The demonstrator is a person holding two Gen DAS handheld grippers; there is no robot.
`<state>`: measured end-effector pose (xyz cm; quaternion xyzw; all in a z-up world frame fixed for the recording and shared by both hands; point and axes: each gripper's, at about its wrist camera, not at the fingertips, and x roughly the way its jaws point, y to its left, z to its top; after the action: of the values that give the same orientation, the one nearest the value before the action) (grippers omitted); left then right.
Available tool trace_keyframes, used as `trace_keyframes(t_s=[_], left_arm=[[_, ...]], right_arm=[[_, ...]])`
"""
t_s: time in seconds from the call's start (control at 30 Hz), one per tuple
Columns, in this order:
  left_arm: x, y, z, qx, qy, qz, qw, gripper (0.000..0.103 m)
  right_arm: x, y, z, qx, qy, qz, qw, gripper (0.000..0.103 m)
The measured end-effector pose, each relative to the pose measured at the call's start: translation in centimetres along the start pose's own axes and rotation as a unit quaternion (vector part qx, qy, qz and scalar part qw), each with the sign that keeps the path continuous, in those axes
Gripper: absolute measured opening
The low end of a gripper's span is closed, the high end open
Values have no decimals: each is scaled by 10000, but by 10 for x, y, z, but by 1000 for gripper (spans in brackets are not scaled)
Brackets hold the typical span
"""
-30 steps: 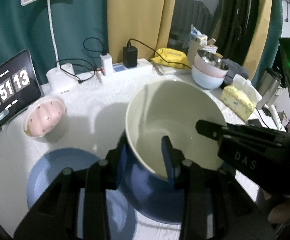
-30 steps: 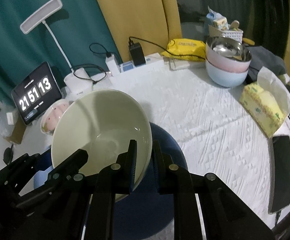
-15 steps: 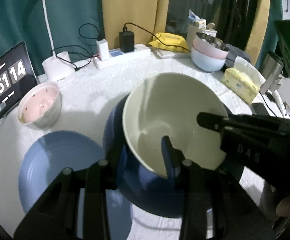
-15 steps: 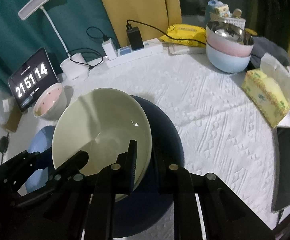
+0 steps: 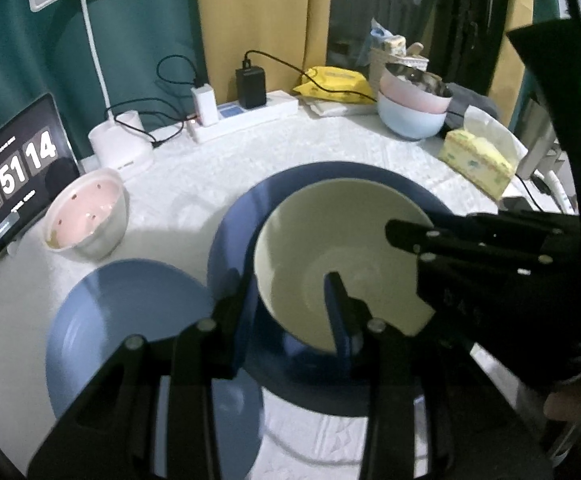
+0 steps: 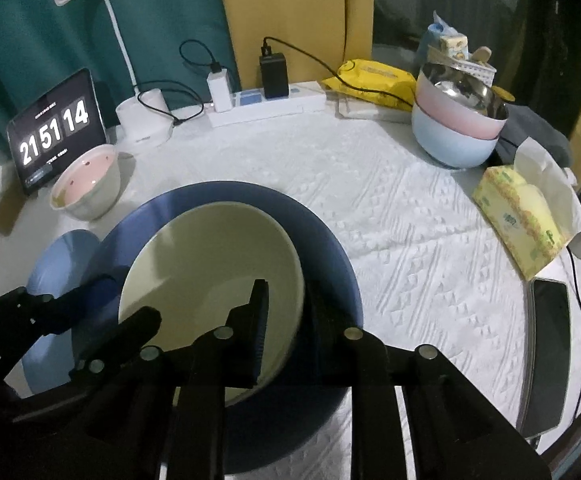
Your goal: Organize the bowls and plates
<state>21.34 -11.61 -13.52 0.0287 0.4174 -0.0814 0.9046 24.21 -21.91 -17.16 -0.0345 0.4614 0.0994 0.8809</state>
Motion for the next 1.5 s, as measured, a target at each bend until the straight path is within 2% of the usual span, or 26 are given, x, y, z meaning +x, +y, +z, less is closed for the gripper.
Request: trace_keyframes(t_s=[0.47,0.83,1.5], left_arm=[[-23,23,3,-312,-253,34,9992,37],[-38,42,9,-430,-473,99,9979,39],[-45,86,17,-698,-694,249,9948,41]], right_arm=[[-18,1,4,50,-175,20,9998,23],[-32,19,17,-99,-350,105,9993,23],[-23,55,38,-414,-337,195,9984,23]])
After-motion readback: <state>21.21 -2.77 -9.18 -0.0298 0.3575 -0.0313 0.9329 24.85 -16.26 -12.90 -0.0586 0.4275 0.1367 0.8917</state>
